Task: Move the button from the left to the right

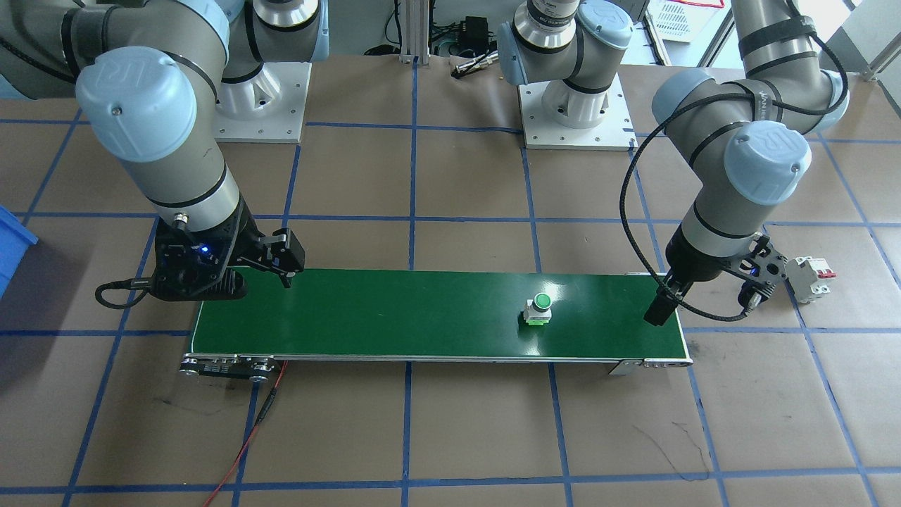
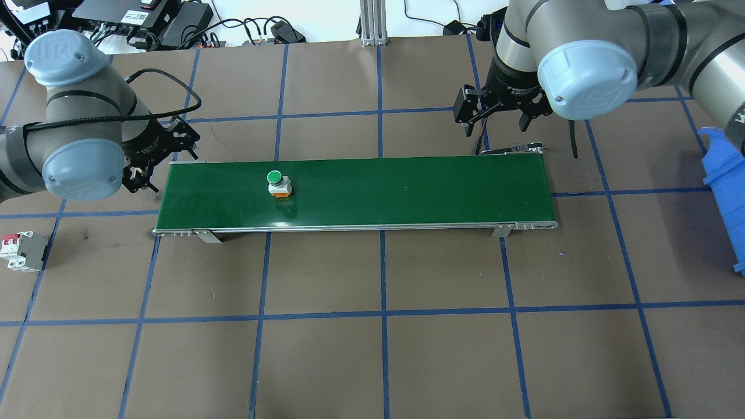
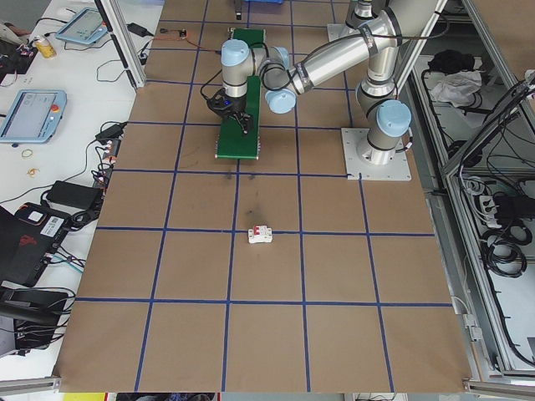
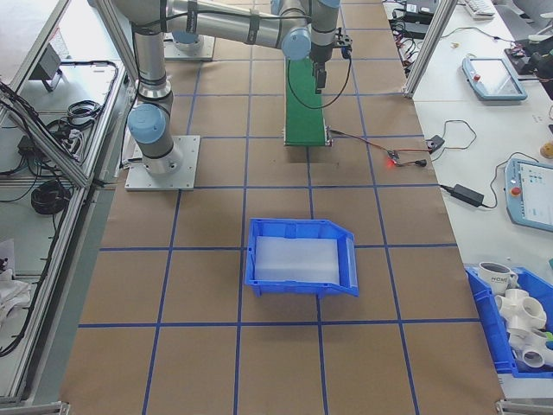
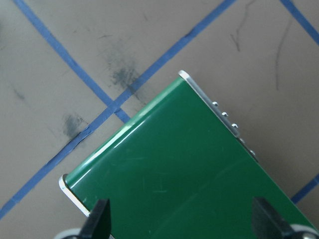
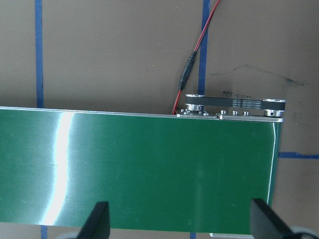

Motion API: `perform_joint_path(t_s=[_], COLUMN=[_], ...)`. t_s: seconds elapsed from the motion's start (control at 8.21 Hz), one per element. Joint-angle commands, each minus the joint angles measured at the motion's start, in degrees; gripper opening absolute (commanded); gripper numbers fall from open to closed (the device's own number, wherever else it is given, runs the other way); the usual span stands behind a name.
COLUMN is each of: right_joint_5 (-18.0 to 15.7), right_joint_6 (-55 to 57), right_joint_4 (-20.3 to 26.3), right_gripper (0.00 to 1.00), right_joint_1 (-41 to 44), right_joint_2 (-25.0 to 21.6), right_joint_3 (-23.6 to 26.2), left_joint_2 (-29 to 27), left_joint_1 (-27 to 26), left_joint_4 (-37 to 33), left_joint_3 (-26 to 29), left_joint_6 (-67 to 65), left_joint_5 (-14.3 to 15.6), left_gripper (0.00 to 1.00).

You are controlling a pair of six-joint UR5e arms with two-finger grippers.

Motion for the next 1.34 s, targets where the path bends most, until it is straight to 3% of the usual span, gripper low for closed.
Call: perform_joint_path(t_s=[0.0,0.24,0.37,0.61,0.85,1.1,1.22], right_joint_5=[0.33,0.6,3.47,7.78,15.85,15.28,15.36], right_joint_6=[0.28,2.74,4.49,6.17,10.54,11.01,11.27], right_joint_4=[-1.32,-4.66,-4.31,-3.96,-3.69,-6.4,-7.2], right_gripper=[1.0,1.0,1.0,1.0,1.0,1.0,1.0], right_joint_1=[0.0,0.0,-0.17,-2.79,-3.78,-1.94,-1.32], right_joint_2=[1.65,0.42,-0.28,-1.08,-1.25,-0.82,-0.64], right_joint_3=[2.74,6.61,7.24,8.47,9.61,9.7,9.7], left_joint_2=[3.08,3.27,2.75,3.18,3.53,3.18,3.53], left_joint_1=[-4.42,-6.26,-9.06,-18.88,-24.97,-24.99,-24.99], left_joint_4=[-14.94,-33.05,-38.03,-34.25,-31.49,-31.05,-31.05], left_joint_3=[8.47,21.81,26.66,29.6,29.08,28.91,28.82], left_joint_6=[20.99,21.55,24.08,28.94,27.36,27.35,27.88], left_joint_5=[1.37,2.17,2.08,1.73,-0.01,-3.44,-3.28], left_gripper=[1.0,1.0,1.0,1.0,1.0,1.0,1.0])
